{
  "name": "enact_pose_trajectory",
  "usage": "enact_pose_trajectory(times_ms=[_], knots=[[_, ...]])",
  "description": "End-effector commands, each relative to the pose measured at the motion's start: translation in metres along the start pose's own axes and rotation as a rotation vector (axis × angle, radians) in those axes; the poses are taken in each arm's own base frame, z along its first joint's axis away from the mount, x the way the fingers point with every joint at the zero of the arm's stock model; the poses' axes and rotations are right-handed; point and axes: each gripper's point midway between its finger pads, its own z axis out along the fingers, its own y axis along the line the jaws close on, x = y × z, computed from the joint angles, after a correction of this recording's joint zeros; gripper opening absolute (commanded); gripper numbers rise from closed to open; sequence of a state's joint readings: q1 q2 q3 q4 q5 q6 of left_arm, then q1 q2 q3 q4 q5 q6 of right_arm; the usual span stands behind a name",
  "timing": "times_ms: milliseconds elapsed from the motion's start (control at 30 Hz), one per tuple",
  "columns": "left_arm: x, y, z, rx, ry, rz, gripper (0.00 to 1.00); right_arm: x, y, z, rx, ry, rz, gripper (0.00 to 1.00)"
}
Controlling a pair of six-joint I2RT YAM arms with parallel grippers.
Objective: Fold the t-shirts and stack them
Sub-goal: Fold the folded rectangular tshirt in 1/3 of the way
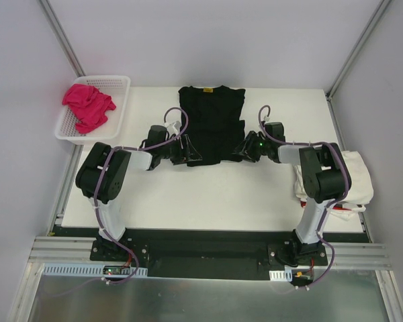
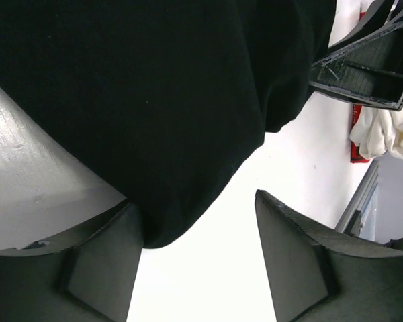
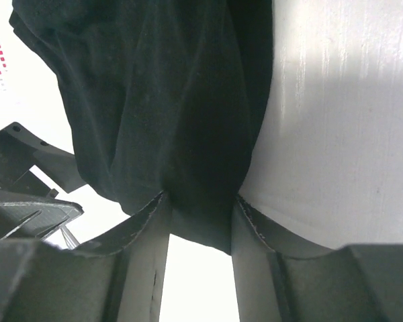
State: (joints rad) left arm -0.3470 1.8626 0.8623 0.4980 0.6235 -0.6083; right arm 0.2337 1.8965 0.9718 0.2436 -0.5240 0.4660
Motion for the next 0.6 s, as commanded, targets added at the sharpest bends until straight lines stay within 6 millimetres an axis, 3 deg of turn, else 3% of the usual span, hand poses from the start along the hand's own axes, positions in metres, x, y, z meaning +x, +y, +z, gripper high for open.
enact_pose_trajectory(times_ms=[0,100,167,200,233,567], knots=[[0.0433,0.0249,0.0036,-0.062,0.121,-0.093,0.61,0.0205,-0.0208,0.0085,0.062,0.052,0.027,0.39],[0.0434,0.0247,0.0045,-0.053,0.125,-0.092,0.37,0.0209,-0.0220,0.0091,0.064,0.052,0.027,0.32],[0.0433,0.0247,0.0048,-0.051,0.126,-0.089,0.26,0.0217,-0.0232,0.0100,0.064,0.054,0.028,0.27],[0.0443,0.0256,0.0048,-0.052,0.128,-0.088,0.09,0.0225,-0.0232,0.0105,0.062,0.058,0.032,0.25],[0.0431,0.0251,0.0048,-0.053,0.126,-0.086,0.00,0.0231,-0.0241,0.0115,0.061,0.059,0.034,0.24],[0.0507,0.0229,-0.0015,-0.067,0.133,-0.096,0.00,0.0303,-0.0291,0.0054,0.064,0.054,0.060,0.04]])
